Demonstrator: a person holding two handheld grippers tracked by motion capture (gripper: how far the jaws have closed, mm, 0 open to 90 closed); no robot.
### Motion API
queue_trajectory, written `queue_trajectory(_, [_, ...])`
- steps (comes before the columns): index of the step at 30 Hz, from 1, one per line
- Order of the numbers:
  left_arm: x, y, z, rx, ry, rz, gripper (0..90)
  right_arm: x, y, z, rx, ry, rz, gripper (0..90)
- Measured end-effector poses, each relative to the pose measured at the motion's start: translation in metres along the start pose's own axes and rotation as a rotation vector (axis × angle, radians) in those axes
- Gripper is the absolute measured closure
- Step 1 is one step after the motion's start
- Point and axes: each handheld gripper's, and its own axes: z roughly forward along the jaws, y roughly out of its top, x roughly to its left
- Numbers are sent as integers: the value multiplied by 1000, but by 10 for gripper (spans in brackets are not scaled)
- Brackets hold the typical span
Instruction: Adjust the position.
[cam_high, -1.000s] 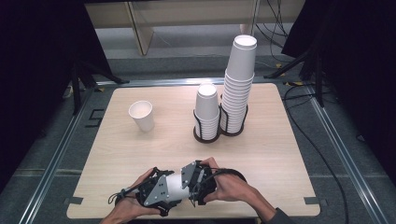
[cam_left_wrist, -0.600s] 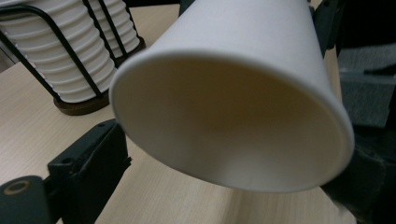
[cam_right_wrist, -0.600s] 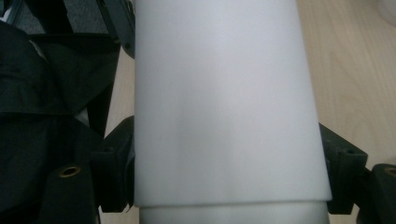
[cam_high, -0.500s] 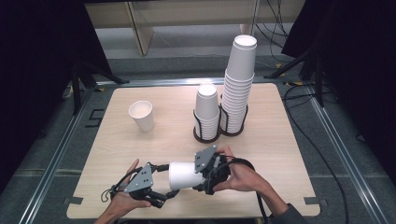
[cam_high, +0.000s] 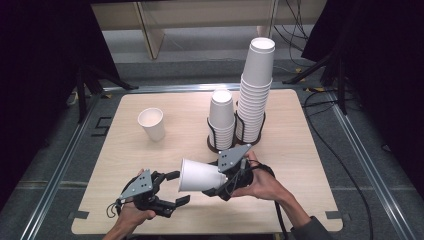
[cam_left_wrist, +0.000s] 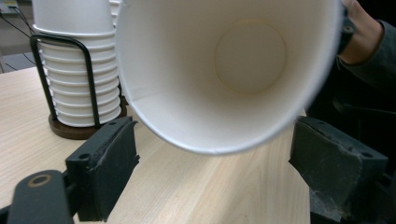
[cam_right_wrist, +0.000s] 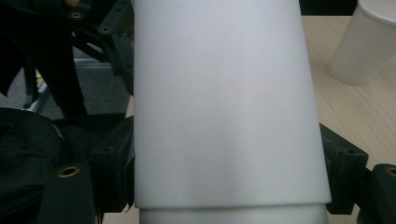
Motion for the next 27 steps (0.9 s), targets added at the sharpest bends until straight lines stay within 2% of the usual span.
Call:
queue_trajectory(1, [0, 0, 0, -9, 5, -8, 142, 1, 0, 2, -5, 11, 0, 242])
queue_trajectory(3, [1, 0, 1, -39, -15, -5, 126, 1, 0, 5, -6, 8, -20, 243])
queue_trajectory(4, [1, 1, -1, -14, -4, -4, 117, 1, 0, 5, -10, 9, -22, 242])
queue_trajectory(8, [-2, 1, 0, -29, -15, -5, 75, 1, -2, 9, -38, 45, -12, 242])
queue_trajectory(9, [-3, 1, 1, -36, -19, -3, 64, 2, -3, 11, -36, 59, 1, 243])
queue_trajectory(11, [-4, 1, 1, -44, -25, 0, 52, 3, -3, 14, -36, 60, -14, 243])
queue_trajectory(12, [-4, 1, 2, -51, -31, 0, 41, 4, -4, 16, -37, 75, 3, 242])
queue_trajectory(14, [-6, 2, 1, -51, -33, 0, 24, 5, -4, 21, -40, 89, 3, 242])
queue_trajectory(15, [-6, 2, 2, -61, -41, 3, 21, 5, -4, 22, -42, 87, -11, 242])
queue_trajectory(16, [-7, 3, 2, -58, -35, -2, 22, 6, -4, 24, -37, 101, 0, 242])
queue_trajectory(19, [-8, 3, 2, -66, -43, -11, 20, 6, -4, 26, -52, 108, -11, 242])
queue_trajectory(22, [-8, 3, 1, -72, -47, -3, 24, 7, -6, 28, -48, 123, 6, 242])
queue_trajectory(27, [-8, 3, 1, -91, -50, -10, 29, 6, -8, 30, -53, 123, -6, 241])
